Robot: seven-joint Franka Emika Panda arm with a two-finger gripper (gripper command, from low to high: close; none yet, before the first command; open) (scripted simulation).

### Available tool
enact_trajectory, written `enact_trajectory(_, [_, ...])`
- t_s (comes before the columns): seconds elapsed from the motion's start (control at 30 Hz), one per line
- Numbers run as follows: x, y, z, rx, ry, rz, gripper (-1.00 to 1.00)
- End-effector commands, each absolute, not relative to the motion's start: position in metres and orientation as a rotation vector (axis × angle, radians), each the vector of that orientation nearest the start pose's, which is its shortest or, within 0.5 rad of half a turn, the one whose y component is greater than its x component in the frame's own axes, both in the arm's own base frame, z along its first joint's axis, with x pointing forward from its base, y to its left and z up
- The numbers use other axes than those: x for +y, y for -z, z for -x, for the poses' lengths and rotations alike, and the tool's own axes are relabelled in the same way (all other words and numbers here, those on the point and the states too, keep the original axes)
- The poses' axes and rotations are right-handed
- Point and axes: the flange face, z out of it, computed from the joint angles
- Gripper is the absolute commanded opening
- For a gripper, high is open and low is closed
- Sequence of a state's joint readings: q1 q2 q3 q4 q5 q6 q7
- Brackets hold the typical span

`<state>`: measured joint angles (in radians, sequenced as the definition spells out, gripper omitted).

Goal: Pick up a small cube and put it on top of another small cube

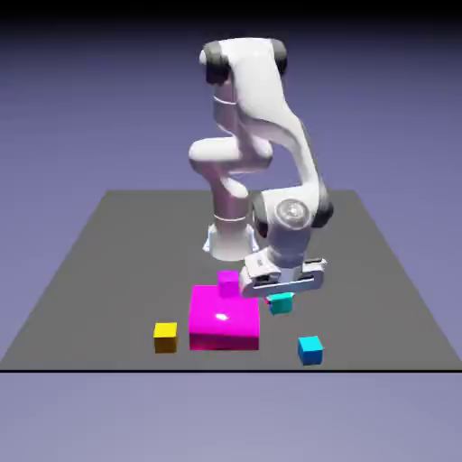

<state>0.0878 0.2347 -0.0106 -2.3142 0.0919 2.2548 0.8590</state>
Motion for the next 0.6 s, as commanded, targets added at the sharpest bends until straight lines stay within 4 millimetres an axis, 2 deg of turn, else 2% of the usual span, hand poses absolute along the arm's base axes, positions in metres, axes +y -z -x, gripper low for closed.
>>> enact_trajectory(0.0, [0.006,-0.224,-0.495,1.453,-0.456,2.827,-1.0])
enact_trajectory(0.1, [-0.097,-0.233,-0.5,1.834,-0.428,2.557,-1.0])
enact_trajectory(0.17, [-0.161,-0.237,-0.49,2.031,-0.397,2.389,-1.0])
enact_trajectory(0.2, [-0.18,-0.244,-0.494,2.085,-0.323,2.343,-1.0])
enact_trajectory(0.23, [-0.18,-0.244,-0.494,2.085,-0.323,2.343,-1.0])
enact_trajectory(0.33, [-0.175,-0.187,-0.488,2.085,-0.324,2.343,-1.0])
enact_trajectory(0.37, [-0.173,-0.175,-0.486,2.085,-0.323,2.343,-1.0])
enact_trajectory(0.4, [-0.173,-0.175,-0.486,2.085,-0.323,2.343,1.0])
enact_trajectory(0.43, [-0.173,-0.175,-0.486,2.085,-0.323,2.343,1.0])
enact_trajectory(0.53, [-0.179,-0.231,-0.493,2.085,-0.323,2.343,1.0])
enact_trajectory(0.57, [-0.18,-0.244,-0.494,2.085,-0.323,2.343,1.0])
